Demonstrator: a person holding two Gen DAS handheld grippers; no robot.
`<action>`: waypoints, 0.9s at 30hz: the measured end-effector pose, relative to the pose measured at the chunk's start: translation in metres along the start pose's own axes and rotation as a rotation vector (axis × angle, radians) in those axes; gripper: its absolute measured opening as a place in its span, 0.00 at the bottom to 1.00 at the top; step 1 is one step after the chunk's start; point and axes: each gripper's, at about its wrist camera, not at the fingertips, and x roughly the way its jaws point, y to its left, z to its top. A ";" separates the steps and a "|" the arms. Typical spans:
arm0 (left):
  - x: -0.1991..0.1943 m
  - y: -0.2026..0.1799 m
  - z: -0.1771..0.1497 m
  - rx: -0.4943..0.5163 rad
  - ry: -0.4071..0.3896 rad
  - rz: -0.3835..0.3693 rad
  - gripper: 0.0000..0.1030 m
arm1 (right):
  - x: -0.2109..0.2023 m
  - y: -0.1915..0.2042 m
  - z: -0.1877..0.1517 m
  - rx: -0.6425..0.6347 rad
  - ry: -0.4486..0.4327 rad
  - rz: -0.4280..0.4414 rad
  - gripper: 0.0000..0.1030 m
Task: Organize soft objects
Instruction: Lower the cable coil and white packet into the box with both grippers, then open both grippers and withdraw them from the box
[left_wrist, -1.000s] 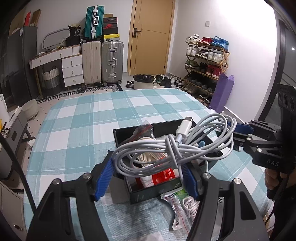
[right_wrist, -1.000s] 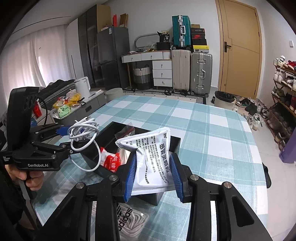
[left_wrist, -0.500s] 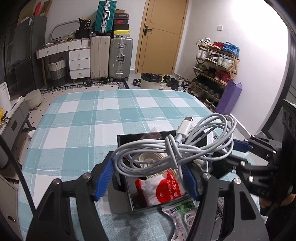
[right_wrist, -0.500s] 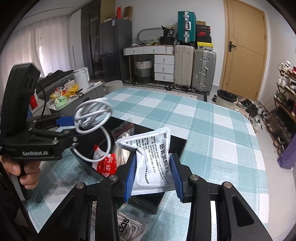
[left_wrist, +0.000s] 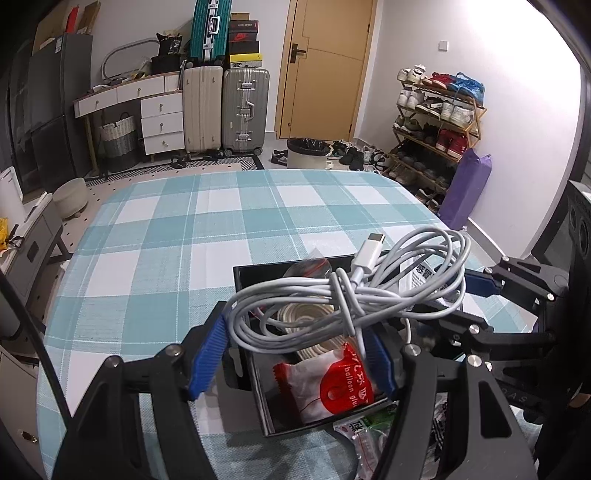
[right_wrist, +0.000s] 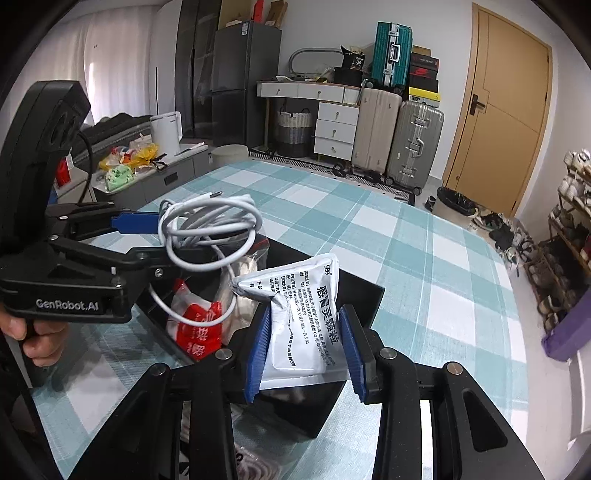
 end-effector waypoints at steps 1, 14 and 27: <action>0.001 0.001 0.000 0.000 0.000 0.002 0.65 | 0.002 0.000 0.001 -0.003 0.000 0.002 0.36; -0.001 0.010 -0.003 -0.009 0.000 0.003 0.65 | 0.017 0.002 0.004 -0.082 -0.002 -0.034 0.60; -0.013 0.015 -0.004 -0.017 -0.015 0.006 0.65 | 0.020 -0.008 0.000 -0.066 0.017 -0.080 0.81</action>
